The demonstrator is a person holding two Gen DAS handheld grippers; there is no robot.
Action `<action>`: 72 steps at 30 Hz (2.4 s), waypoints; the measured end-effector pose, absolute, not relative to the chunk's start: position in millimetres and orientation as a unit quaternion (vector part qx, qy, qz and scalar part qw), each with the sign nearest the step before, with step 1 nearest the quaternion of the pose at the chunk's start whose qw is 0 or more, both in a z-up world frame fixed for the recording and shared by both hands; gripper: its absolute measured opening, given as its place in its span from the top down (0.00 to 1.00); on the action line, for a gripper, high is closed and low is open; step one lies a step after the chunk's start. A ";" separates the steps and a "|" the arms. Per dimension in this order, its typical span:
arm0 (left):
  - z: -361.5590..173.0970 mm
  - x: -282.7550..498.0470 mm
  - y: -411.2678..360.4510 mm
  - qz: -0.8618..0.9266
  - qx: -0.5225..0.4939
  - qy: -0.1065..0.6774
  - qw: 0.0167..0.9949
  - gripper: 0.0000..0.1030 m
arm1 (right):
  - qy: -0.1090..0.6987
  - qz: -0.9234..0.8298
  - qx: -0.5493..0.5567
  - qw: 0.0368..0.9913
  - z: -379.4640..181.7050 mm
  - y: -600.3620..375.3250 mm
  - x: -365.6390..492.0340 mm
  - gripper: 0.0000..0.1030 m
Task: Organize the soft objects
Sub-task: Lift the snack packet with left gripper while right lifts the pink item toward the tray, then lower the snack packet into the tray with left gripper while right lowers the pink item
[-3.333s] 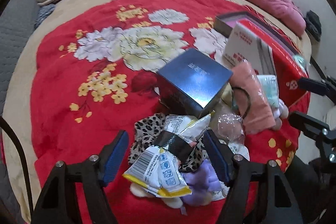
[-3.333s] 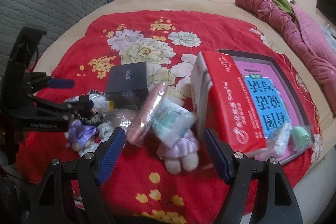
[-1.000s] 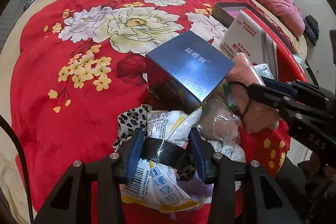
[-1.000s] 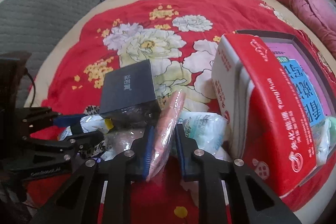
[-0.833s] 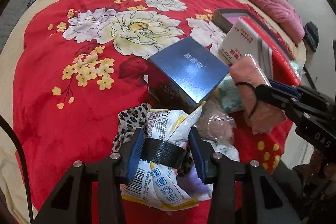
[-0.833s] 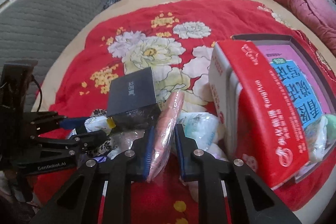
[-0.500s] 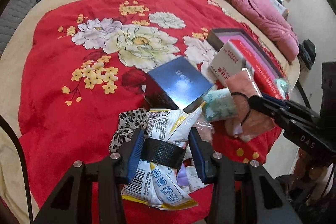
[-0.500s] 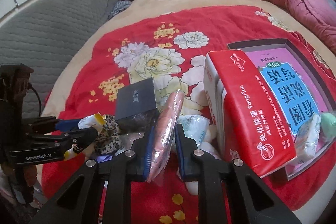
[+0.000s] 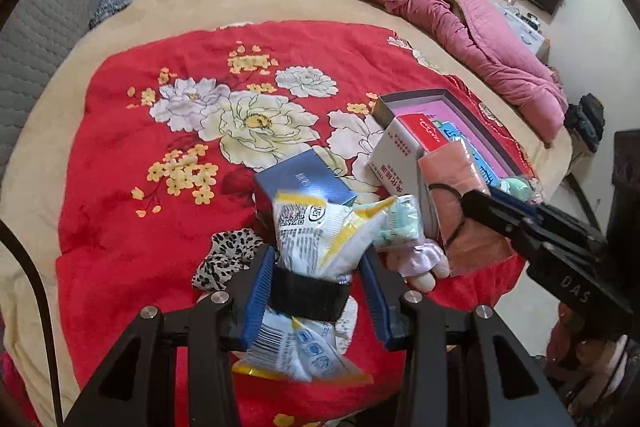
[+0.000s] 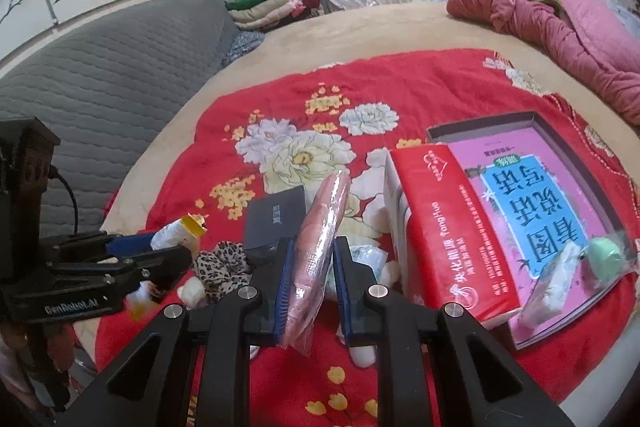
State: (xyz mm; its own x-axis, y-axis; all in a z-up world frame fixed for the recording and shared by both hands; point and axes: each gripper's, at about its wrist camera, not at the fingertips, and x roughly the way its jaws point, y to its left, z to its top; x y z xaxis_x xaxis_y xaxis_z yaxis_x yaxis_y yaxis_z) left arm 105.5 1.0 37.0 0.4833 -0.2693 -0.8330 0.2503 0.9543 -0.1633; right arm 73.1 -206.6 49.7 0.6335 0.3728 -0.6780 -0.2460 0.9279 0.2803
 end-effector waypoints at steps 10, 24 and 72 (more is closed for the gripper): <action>41.4 109.0 -36.0 -0.150 -0.028 0.488 0.859 0.64 | 0.372 0.162 0.102 0.908 68.3 -229.0 61.5 0.81; 75.1 108.6 -95.7 -0.183 0.002 0.463 0.867 0.64 | 0.329 0.115 0.126 0.929 100.9 -292.0 50.9 0.81; 6.6 180.3 -320.9 -0.242 0.123 0.515 0.813 0.64 | 0.332 -0.003 0.216 0.918 35.9 -460.6 52.1 0.81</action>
State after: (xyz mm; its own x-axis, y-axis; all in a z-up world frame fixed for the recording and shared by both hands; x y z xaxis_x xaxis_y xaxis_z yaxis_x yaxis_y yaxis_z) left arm 180.3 -320.9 6.6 0.3535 -0.2664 -0.8967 0.5196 0.8530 -0.0486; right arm 52.1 -460.6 35.9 0.7799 0.1383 -0.6104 0.1479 0.9070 0.3944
